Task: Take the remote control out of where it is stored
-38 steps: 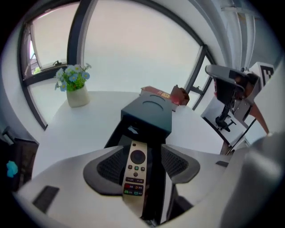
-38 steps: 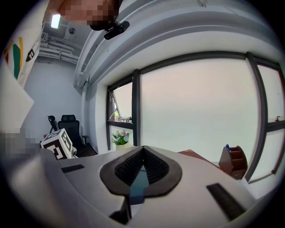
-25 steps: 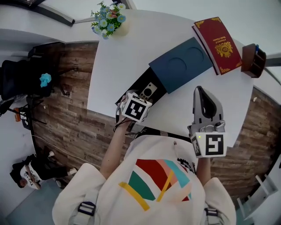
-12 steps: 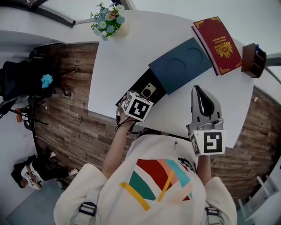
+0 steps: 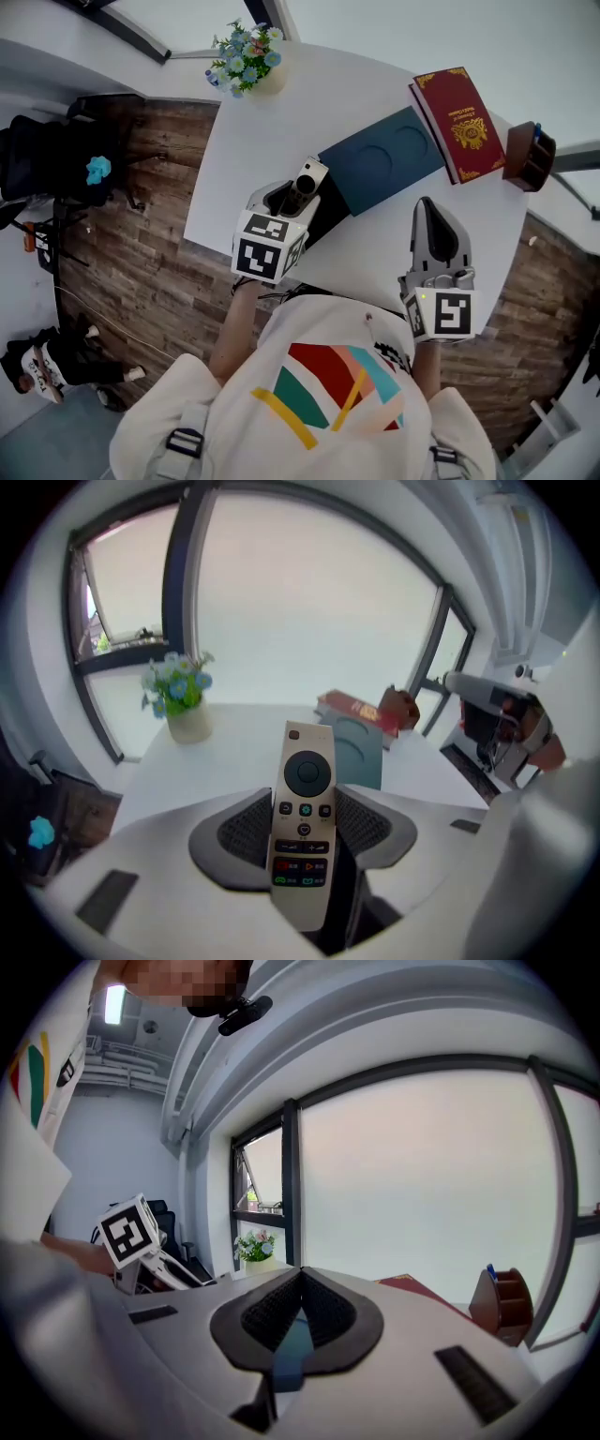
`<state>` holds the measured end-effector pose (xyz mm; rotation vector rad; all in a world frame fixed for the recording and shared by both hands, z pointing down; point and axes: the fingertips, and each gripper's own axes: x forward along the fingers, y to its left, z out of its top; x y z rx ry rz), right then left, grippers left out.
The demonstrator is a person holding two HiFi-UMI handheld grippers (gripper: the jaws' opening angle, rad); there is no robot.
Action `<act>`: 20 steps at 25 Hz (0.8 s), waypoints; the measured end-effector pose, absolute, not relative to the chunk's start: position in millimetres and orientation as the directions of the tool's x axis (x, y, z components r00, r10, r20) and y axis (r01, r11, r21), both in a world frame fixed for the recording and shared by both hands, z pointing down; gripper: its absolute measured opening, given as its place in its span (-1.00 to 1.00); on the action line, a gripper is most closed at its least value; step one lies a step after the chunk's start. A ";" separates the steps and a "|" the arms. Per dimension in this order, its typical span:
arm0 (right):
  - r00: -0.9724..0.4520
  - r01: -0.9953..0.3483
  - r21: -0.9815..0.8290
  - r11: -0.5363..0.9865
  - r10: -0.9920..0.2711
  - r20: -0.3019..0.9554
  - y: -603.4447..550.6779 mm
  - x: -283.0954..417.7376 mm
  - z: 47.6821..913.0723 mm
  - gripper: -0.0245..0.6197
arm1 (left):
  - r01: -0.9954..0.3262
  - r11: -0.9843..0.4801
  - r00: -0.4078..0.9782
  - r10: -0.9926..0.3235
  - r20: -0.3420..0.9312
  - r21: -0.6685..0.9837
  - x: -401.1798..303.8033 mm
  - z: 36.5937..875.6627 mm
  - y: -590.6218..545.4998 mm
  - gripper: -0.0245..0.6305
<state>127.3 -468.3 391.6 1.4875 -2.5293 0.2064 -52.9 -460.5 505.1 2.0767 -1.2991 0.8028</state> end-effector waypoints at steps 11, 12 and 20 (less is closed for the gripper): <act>-0.426 -0.903 0.057 0.426 -0.905 0.011 -478.5 132.8 300.7 -0.92 | -0.938 -0.333 0.340 -0.937 0.074 0.092 -45.9 300.9 -502.7 -0.26; -0.419 -0.907 0.056 0.418 -0.908 -0.011 -478.0 134.1 293.7 -0.92 | -0.939 -0.335 0.338 -0.941 0.031 0.084 -44.3 290.2 -500.1 -0.26; -0.389 -0.921 0.068 0.383 -0.916 -0.104 -465.9 142.9 275.1 -0.92 | -0.952 -0.304 0.292 -0.934 -0.208 0.026 -41.1 243.5 -478.2 -0.26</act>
